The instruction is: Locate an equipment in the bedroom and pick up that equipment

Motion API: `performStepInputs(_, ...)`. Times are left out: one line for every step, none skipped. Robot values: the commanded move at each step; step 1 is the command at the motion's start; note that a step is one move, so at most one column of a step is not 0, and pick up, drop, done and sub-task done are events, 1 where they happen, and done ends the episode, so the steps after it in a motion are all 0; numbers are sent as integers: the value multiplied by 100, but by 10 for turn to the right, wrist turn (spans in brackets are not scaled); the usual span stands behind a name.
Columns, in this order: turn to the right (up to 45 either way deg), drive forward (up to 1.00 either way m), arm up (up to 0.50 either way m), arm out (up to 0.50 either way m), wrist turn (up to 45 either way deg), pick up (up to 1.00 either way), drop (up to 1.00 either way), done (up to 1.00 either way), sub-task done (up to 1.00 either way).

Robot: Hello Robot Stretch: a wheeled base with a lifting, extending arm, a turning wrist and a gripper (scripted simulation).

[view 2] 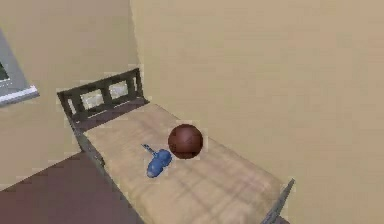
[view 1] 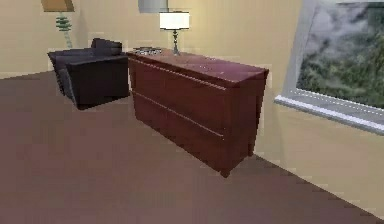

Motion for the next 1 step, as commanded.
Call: performStepInputs(420,0,0,0,0,0,0,0,0)
